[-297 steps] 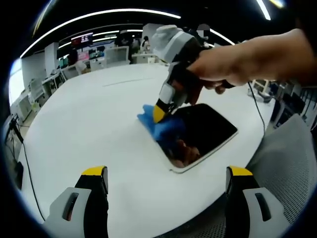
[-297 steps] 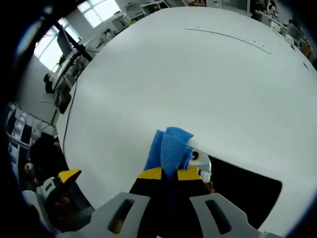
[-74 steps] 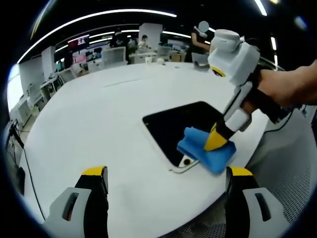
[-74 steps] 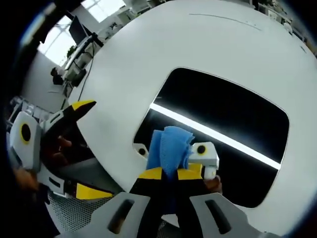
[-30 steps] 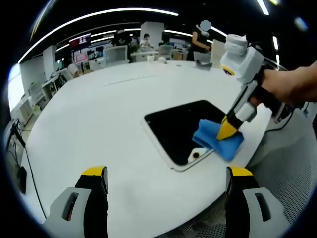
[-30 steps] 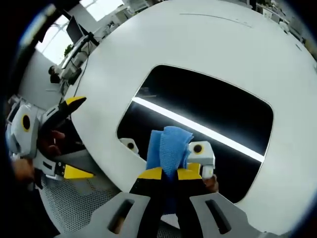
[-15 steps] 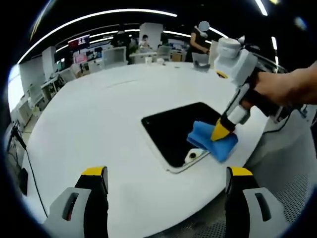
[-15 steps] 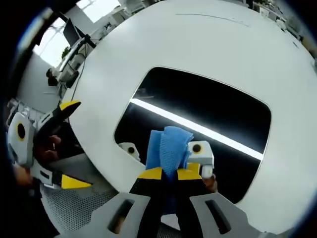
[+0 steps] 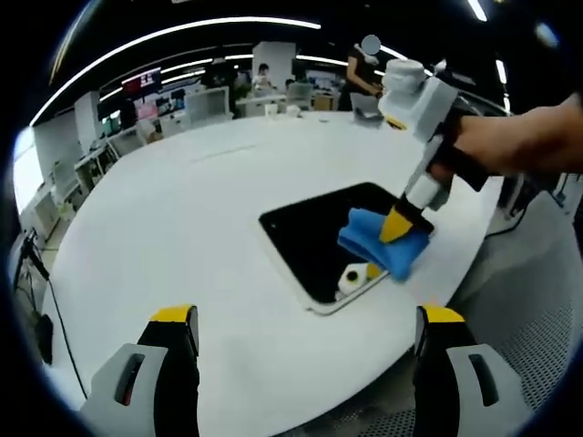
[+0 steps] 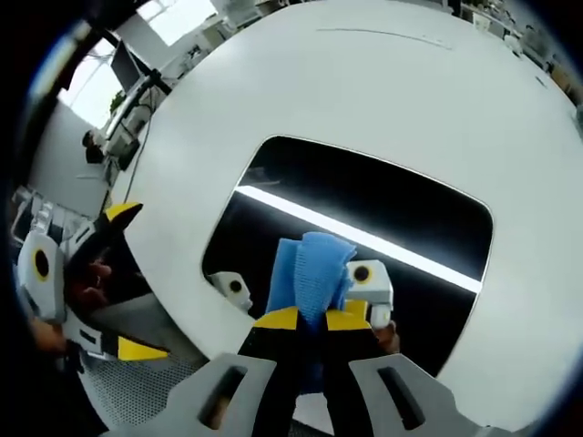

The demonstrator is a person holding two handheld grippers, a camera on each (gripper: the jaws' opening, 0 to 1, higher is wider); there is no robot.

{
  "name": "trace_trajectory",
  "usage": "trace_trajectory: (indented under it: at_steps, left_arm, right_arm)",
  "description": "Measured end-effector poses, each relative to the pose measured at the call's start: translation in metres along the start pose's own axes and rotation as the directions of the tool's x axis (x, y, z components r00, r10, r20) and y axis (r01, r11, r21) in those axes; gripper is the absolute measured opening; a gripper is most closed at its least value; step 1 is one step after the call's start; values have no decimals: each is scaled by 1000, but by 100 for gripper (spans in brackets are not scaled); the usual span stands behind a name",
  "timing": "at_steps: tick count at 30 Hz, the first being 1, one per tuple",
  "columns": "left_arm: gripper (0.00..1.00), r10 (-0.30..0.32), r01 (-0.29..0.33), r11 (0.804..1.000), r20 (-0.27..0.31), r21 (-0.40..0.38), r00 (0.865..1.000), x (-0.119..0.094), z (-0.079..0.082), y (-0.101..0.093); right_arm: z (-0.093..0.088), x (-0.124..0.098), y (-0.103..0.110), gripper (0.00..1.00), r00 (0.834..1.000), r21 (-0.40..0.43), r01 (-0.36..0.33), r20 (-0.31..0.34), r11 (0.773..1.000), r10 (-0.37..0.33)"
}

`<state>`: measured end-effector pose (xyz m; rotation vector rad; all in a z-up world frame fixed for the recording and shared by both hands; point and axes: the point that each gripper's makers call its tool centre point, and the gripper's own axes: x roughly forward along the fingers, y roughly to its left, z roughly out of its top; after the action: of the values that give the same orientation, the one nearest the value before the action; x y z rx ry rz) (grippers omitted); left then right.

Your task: Wipe the mirror surface with the cleaning cloth until all visible marks leave the cleaned area.

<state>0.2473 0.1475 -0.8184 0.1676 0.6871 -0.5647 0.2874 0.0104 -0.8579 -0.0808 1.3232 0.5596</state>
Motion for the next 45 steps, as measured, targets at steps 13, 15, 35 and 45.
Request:
trace_trajectory:
  at_steps: [13,15,35,45]
  left_arm:
    - [100,12,-12,1000,-4,0,1000,1,-1,2]
    - [100,14,-14,1000,1,2,1000,1,0,2]
    - [100,31,-29,997,18,-72,999,-1,5,8]
    - [100,9,2,990,78,-144,997,-3,25,6]
  right_arm:
    - [18,4,-10,2,1000,-7,9,2,1000,-9]
    - [22,5,-12,2,1000,-7,7,0,1000,-7]
    - [52,8,-27,2,1000,5,18,7,1000,-18]
    - [59,8,-30,2,1000,3,26,5,1000,-26]
